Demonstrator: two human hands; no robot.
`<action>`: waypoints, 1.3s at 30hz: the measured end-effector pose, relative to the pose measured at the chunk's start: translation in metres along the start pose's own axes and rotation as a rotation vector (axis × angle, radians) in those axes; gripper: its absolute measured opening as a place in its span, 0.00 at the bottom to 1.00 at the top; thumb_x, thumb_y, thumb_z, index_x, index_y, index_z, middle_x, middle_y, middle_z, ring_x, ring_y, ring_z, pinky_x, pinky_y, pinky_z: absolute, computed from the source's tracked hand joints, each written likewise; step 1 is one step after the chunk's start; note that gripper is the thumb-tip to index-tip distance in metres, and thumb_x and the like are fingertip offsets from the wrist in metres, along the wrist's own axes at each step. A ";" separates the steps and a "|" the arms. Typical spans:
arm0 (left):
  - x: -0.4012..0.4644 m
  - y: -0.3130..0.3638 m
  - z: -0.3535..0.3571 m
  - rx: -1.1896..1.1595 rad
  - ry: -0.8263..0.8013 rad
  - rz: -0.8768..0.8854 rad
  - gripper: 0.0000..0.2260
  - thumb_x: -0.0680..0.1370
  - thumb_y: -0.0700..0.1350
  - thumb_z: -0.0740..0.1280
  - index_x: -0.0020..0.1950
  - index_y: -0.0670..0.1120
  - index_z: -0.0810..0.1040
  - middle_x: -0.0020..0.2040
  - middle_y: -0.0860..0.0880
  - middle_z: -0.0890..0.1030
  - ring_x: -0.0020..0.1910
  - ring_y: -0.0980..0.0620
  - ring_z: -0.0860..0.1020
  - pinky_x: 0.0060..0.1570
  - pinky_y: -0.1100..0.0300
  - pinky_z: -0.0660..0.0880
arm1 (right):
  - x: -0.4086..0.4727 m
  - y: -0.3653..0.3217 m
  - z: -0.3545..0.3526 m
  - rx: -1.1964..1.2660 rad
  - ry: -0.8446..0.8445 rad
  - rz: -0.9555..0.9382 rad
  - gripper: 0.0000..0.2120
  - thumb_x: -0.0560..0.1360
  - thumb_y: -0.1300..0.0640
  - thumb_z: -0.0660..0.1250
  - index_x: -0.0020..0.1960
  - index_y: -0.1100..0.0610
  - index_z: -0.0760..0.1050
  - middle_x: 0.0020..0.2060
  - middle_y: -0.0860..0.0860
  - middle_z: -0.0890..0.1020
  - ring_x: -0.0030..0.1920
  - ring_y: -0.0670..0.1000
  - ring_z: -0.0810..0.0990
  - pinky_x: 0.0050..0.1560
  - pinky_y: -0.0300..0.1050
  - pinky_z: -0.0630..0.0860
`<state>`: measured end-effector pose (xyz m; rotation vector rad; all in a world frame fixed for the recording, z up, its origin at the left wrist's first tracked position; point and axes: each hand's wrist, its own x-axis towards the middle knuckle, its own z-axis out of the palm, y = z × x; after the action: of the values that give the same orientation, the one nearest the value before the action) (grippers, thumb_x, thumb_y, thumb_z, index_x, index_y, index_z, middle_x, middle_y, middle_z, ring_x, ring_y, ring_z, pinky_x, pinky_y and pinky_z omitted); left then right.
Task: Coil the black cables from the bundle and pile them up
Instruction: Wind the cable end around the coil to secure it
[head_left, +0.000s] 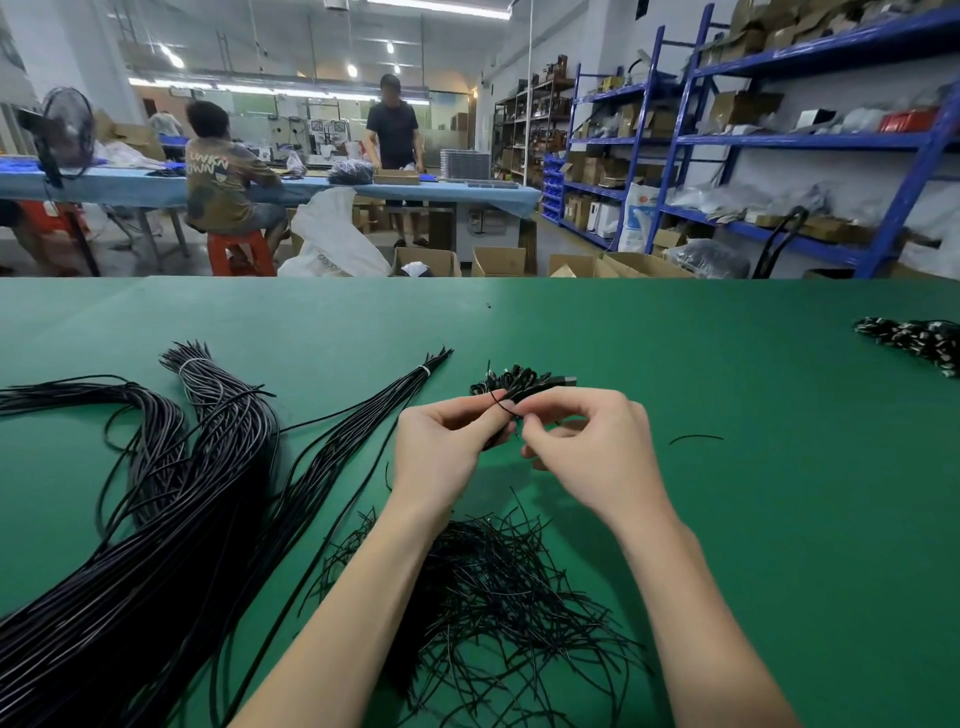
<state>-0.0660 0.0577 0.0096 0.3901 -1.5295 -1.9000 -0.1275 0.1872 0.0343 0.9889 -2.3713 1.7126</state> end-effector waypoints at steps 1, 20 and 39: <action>0.000 0.000 0.000 0.015 -0.003 0.011 0.05 0.73 0.37 0.77 0.45 0.45 0.87 0.40 0.43 0.87 0.38 0.53 0.85 0.42 0.65 0.80 | 0.000 0.000 0.000 -0.006 0.001 -0.007 0.11 0.72 0.60 0.72 0.40 0.43 0.85 0.30 0.45 0.85 0.33 0.47 0.86 0.42 0.49 0.86; -0.002 0.001 0.003 0.084 -0.112 0.100 0.07 0.73 0.37 0.76 0.50 0.41 0.86 0.44 0.46 0.87 0.44 0.49 0.86 0.46 0.62 0.81 | 0.002 0.004 -0.001 0.520 0.016 0.255 0.01 0.74 0.65 0.75 0.45 0.61 0.85 0.35 0.56 0.87 0.36 0.49 0.86 0.36 0.39 0.82; -0.003 -0.001 0.005 -0.167 -0.180 -0.025 0.12 0.66 0.45 0.78 0.48 0.45 0.88 0.43 0.41 0.86 0.39 0.51 0.83 0.45 0.63 0.80 | 0.002 0.009 -0.010 0.390 0.017 0.112 0.04 0.74 0.65 0.75 0.42 0.58 0.85 0.32 0.52 0.85 0.31 0.45 0.80 0.30 0.36 0.77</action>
<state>-0.0670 0.0639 0.0099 0.1676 -1.4693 -2.1125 -0.1374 0.1966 0.0316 0.8866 -2.1645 2.2737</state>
